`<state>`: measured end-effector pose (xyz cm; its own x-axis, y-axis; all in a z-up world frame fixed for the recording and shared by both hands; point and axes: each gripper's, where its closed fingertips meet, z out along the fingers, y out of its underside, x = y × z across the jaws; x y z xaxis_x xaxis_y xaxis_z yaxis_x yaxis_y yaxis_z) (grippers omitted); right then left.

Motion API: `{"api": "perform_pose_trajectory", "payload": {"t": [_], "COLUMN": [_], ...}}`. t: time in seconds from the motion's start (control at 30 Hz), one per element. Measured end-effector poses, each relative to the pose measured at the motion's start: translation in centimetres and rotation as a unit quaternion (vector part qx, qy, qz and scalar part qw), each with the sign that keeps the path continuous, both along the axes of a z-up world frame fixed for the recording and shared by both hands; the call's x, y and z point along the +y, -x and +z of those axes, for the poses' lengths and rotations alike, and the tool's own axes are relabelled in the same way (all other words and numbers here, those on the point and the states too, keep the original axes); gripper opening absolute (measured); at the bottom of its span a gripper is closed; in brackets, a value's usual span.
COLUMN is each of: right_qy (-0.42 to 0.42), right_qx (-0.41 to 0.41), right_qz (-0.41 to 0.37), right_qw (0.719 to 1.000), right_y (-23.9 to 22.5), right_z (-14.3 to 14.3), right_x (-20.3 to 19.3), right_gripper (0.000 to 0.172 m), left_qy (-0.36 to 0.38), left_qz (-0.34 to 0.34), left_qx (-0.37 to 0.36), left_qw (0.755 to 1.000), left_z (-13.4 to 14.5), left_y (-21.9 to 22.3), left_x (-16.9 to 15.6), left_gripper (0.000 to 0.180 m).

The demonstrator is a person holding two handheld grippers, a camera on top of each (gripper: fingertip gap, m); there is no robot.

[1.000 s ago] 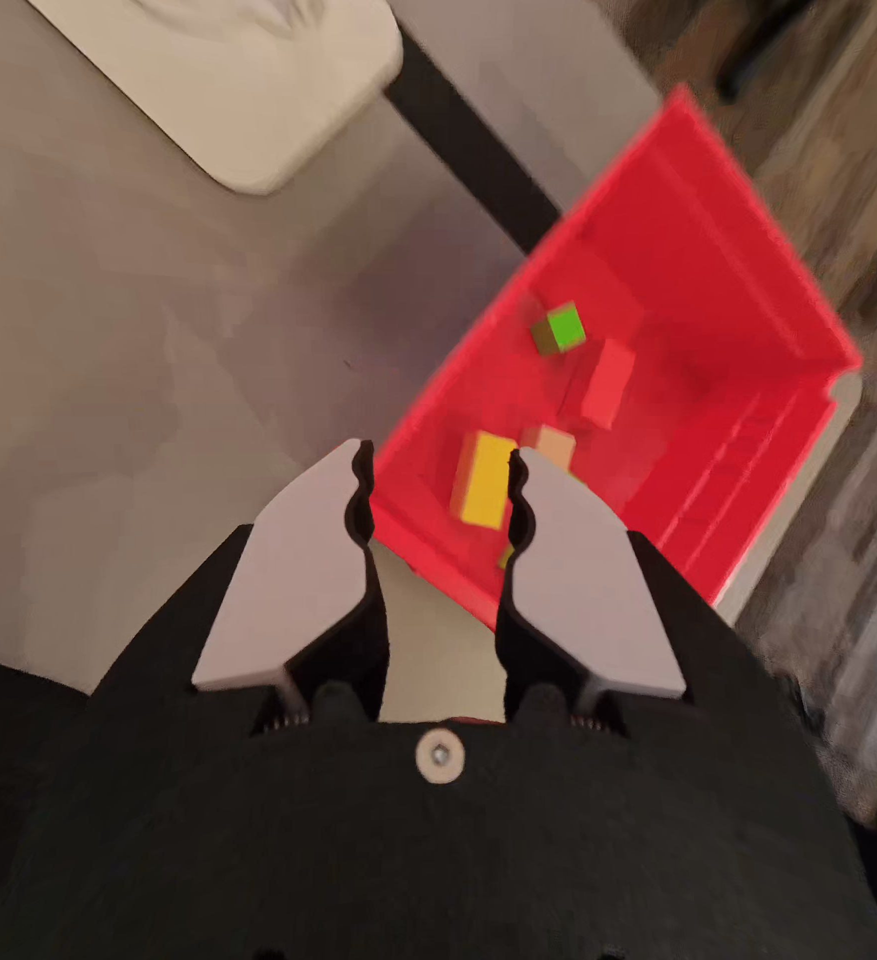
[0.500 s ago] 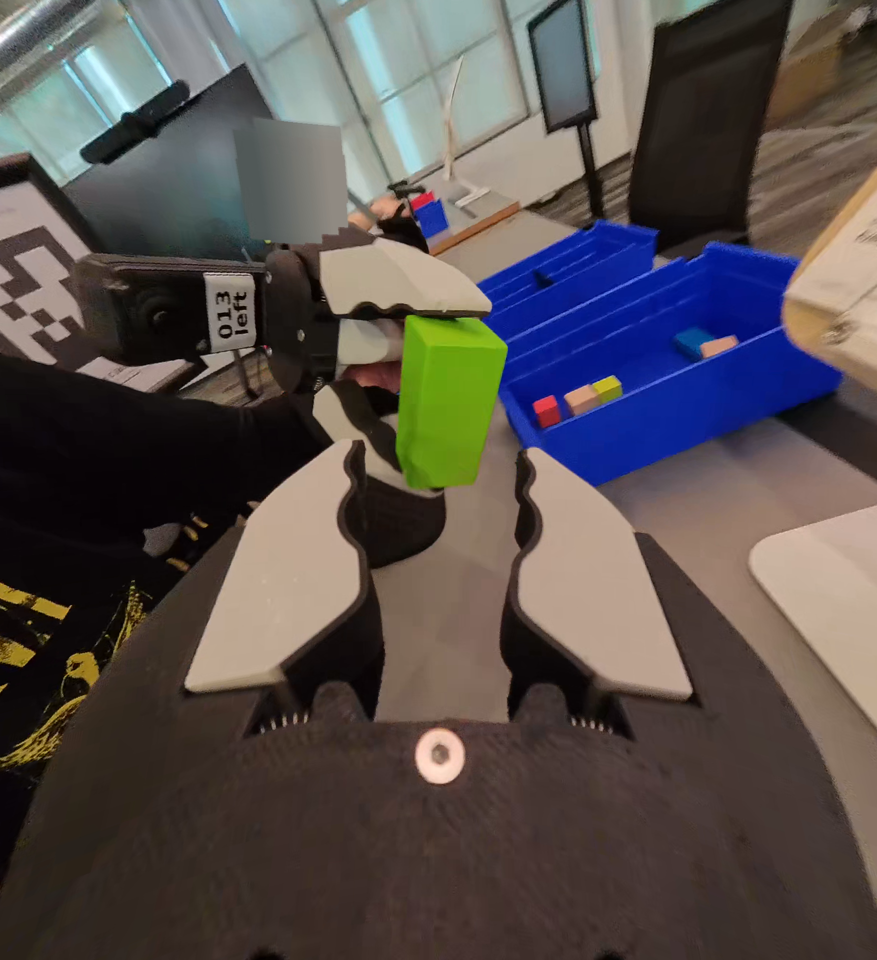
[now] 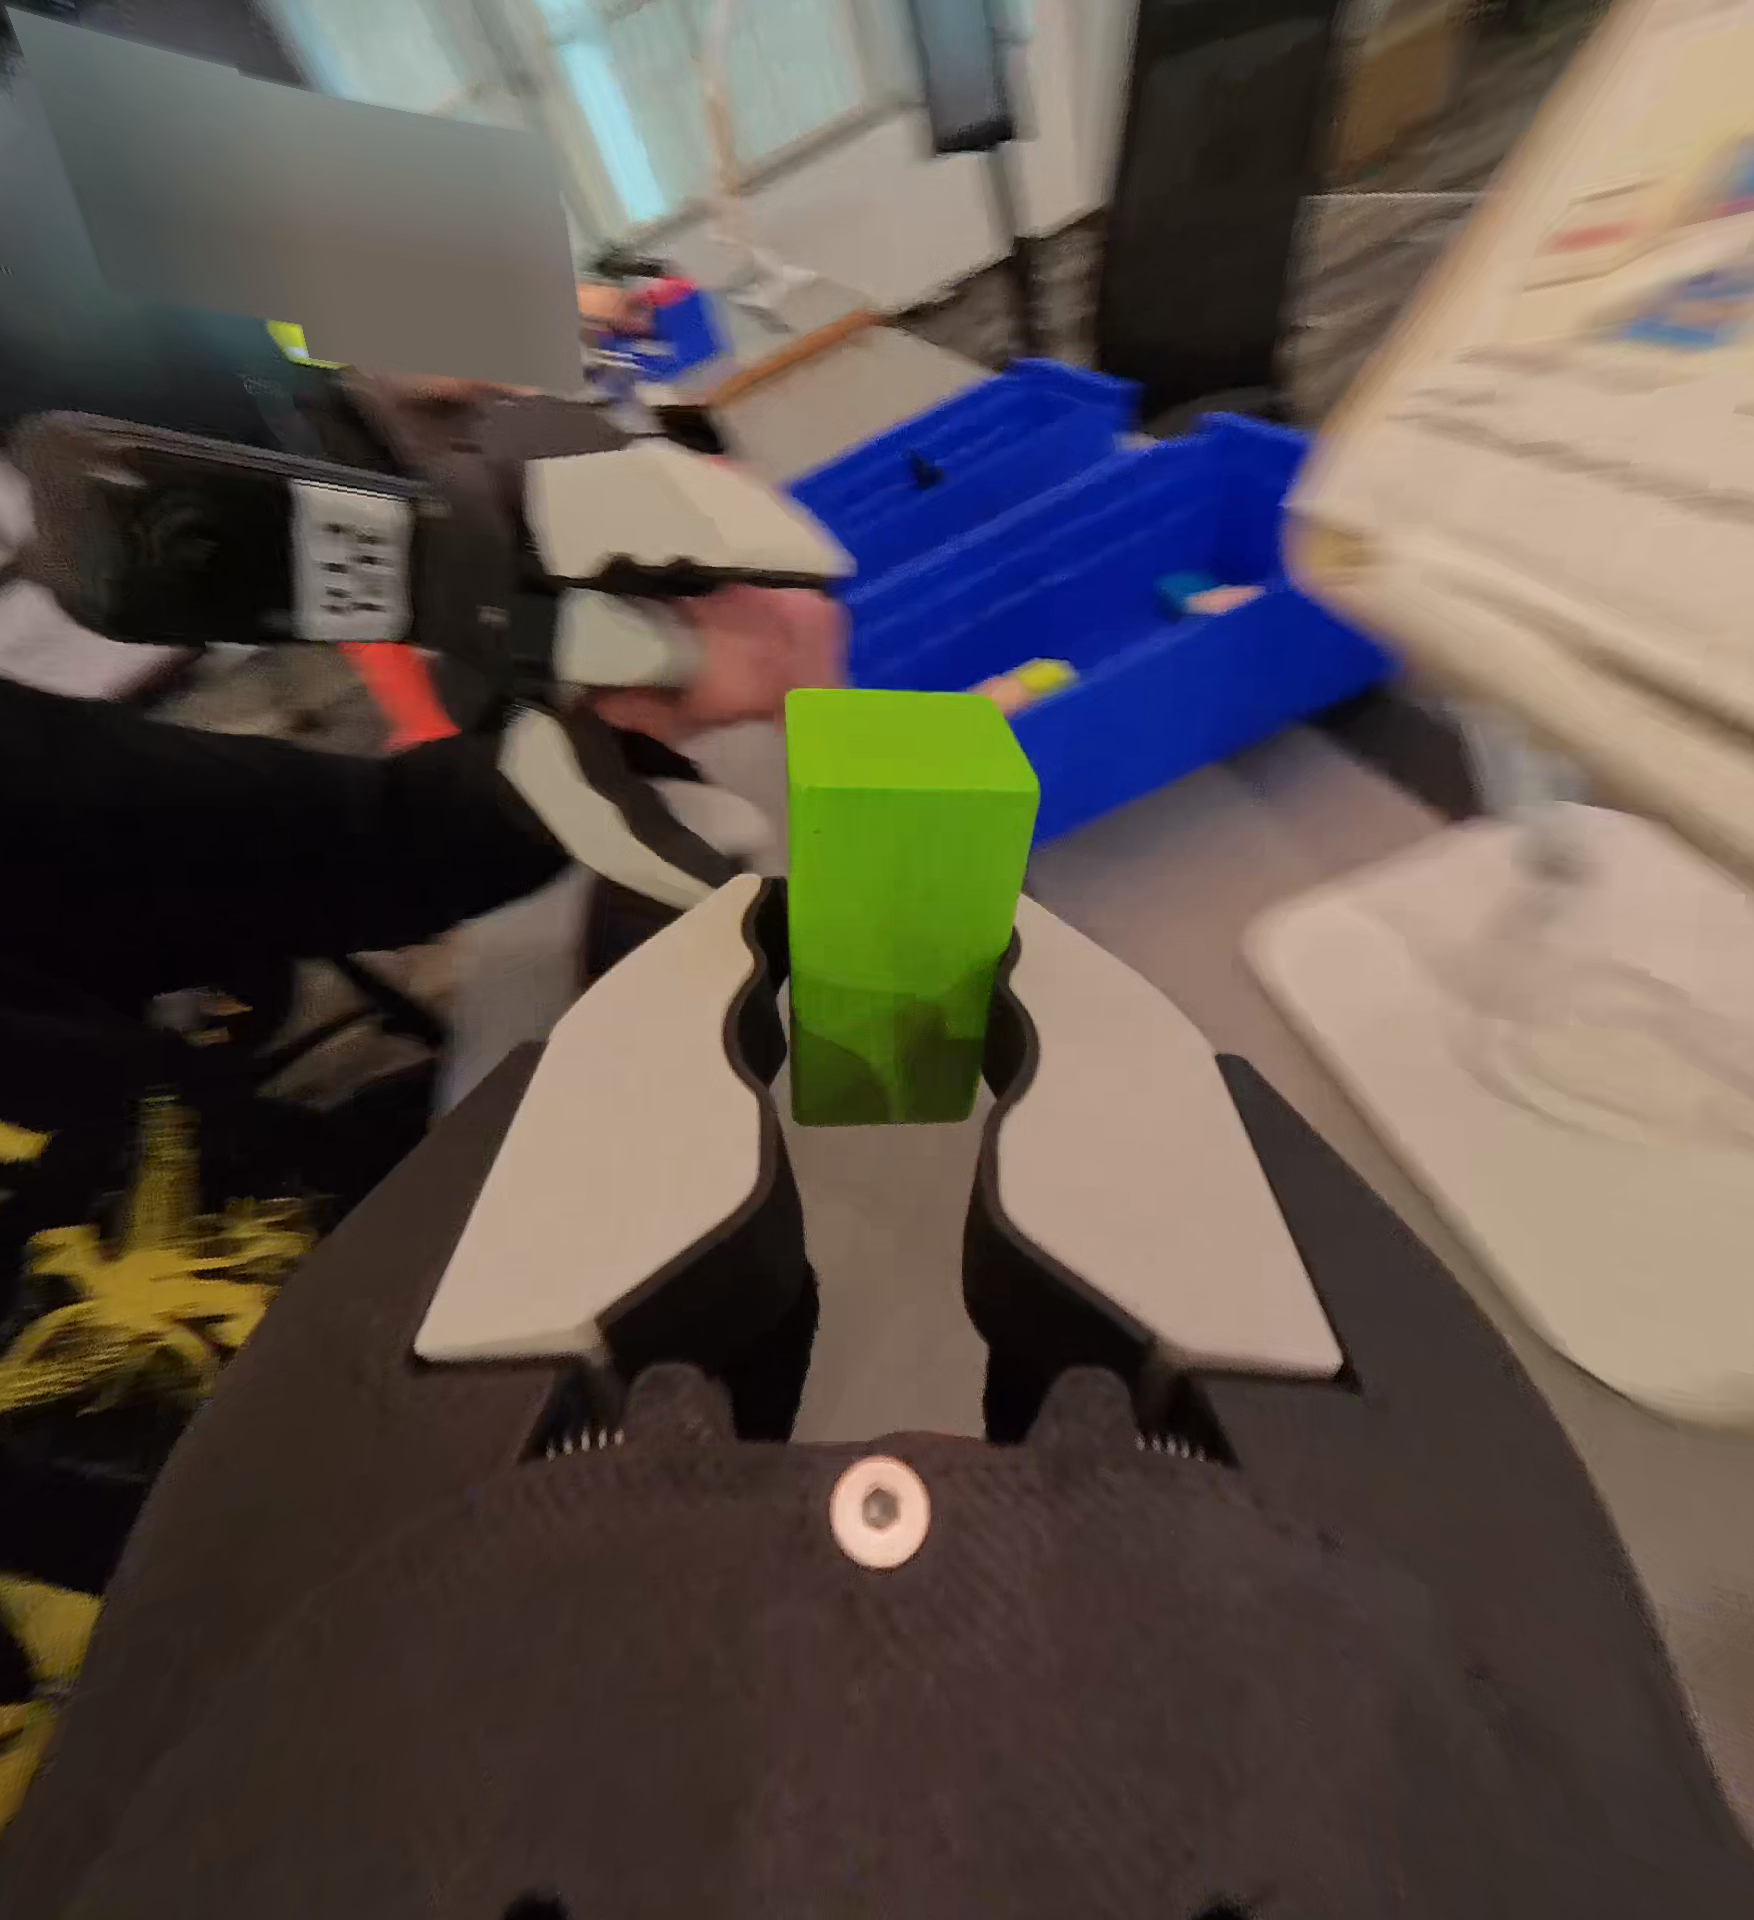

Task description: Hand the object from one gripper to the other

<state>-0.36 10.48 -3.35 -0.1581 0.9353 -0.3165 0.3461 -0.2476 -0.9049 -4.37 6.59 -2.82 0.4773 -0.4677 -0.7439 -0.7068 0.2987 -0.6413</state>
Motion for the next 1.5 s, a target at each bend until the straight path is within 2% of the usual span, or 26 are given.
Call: {"api": "perform_pose_trajectory", "payload": {"t": [0.1, 0.17, 0.27, 0.4, 0.5, 0.57, 0.67, 1.0, 1.1, 1.37, 1.5], "right_qy": [-0.092, -0.117, -0.098, -0.076, -0.049, -0.040, -0.023, 0.034, 0.055, 0.059, 0.024], "right_qx": [-0.104, -0.189, -0.318, -0.458, -0.519, -0.539, -0.549, -0.592, -0.588, -0.594, -0.588], "right_qz": [-0.166, -0.262, -0.343, -0.371, -0.360, -0.360, -0.363, -0.334, -0.331, -0.324, -0.337], "right_qw": [0.976, 0.939, 0.879, 0.804, 0.773, 0.761, 0.753, 0.733, 0.737, 0.734, 0.735], "right_y": [-6.2, -11.3, -17.8, -22.9, -24.2, -24.7, -25.1, -26.2, -26.0, -26.2, -26.3], "right_z": [-0.9, -2.8, -7.9, -14.9, -18.4, -19.6, -19.9, -22.9, -23.0, -23.0, -21.7], "right_x": [11.2, 18.7, 26.9, 32.1, 33.2, 33.7, 34.4, 33.1, 33.0, 33.1, 33.2], "right_gripper": [0.033, 0.034, 0.034, 0.034, 0.034, 0.034, 0.034, 0.034, 0.034, 0.040, 0.048], "left_qy": [0.015, 0.035, 0.061, 0.093, 0.110, 0.117, 0.134, 0.160, 0.167, 0.201, 0.222], "left_qz": [0.029, 0.053, 0.115, 0.166, 0.183, 0.193, 0.199, 0.216, 0.227, 0.274, 0.313], "left_qx": [-0.016, -0.012, -0.003, -0.004, 0.010, 0.021, 0.030, 0.039, 0.040, 0.026, 0.014], "left_qw": [0.999, 0.998, 0.992, 0.982, 0.977, 0.974, 0.970, 0.962, 0.959, 0.940, 0.923], "left_z": [-0.2, -1.1, -2.6, -4.0, -4.6, -4.9, -5.5, -6.6, -6.8, -7.0, -7.0], "left_y": [3.2, 5.3, 8.7, 12.1, 13.6, 14.5, 15.4, 17.1, 17.8, 21.8, 25.1], "left_x": [0.0, -0.1, 0.2, 0.2, -0.1, -0.3, -0.6, -0.8, -0.9, -1.4, -1.2], "left_gripper": [0.037, 0.004, 0.000, 0.000, 0.000, 0.000, 0.000, 0.000, 0.000, 0.021, 0.040]}}
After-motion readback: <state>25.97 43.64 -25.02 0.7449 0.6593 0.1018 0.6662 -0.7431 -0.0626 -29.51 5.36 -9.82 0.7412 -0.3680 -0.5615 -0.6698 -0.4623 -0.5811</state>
